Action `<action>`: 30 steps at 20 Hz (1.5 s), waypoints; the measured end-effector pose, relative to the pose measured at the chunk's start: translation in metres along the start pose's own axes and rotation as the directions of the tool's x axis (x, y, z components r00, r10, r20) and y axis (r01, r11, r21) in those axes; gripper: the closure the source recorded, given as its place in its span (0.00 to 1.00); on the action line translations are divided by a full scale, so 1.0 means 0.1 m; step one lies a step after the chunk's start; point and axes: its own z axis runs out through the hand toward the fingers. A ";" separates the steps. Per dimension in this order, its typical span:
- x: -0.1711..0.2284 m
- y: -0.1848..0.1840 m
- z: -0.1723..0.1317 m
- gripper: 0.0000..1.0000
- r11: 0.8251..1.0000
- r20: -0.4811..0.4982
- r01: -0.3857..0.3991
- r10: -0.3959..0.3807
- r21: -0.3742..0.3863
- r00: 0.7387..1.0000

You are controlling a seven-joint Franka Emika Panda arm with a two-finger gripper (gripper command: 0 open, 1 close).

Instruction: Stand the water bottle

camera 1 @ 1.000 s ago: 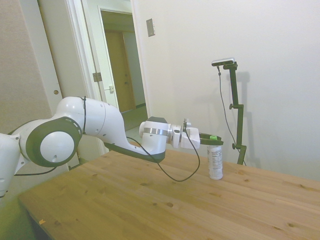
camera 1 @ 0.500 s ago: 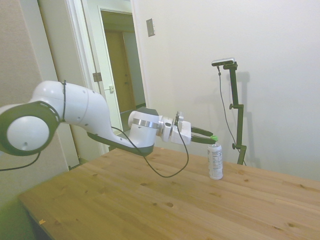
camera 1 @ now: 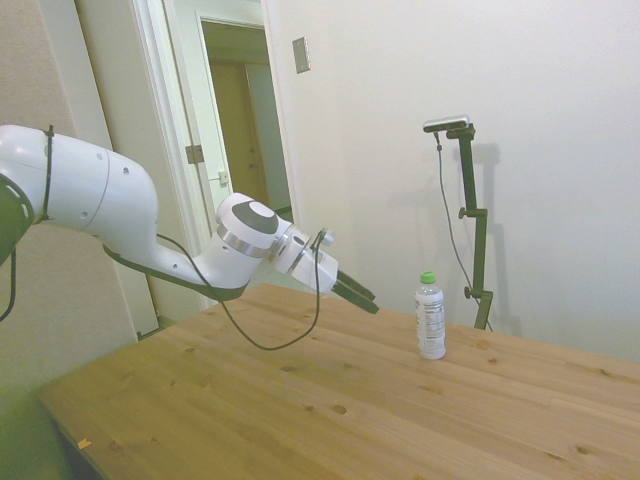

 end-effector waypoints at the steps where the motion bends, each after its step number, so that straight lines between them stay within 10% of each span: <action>1: -0.06 0.06 -0.08 0.00 0.999 0.039 0.028 -0.027 -0.017 0.999; 6: -0.21 0.39 -0.42 0.00 0.978 0.237 0.191 -0.166 -0.088 0.957; 10: -0.22 0.60 -0.58 0.00 0.928 0.362 0.345 -0.277 -0.140 0.890; 14: -0.20 0.75 -0.63 0.00 0.840 0.454 0.511 -0.390 -0.181 0.801; 22: -0.14 0.81 -0.56 0.00 0.610 0.582 0.766 -0.553 -0.204 0.596; 25: -0.21 0.69 -0.47 0.00 0.617 0.565 0.767 -0.573 -0.179 0.593; 30: -0.34 0.50 -0.34 0.00 0.685 0.509 0.726 -0.605 -0.061 0.613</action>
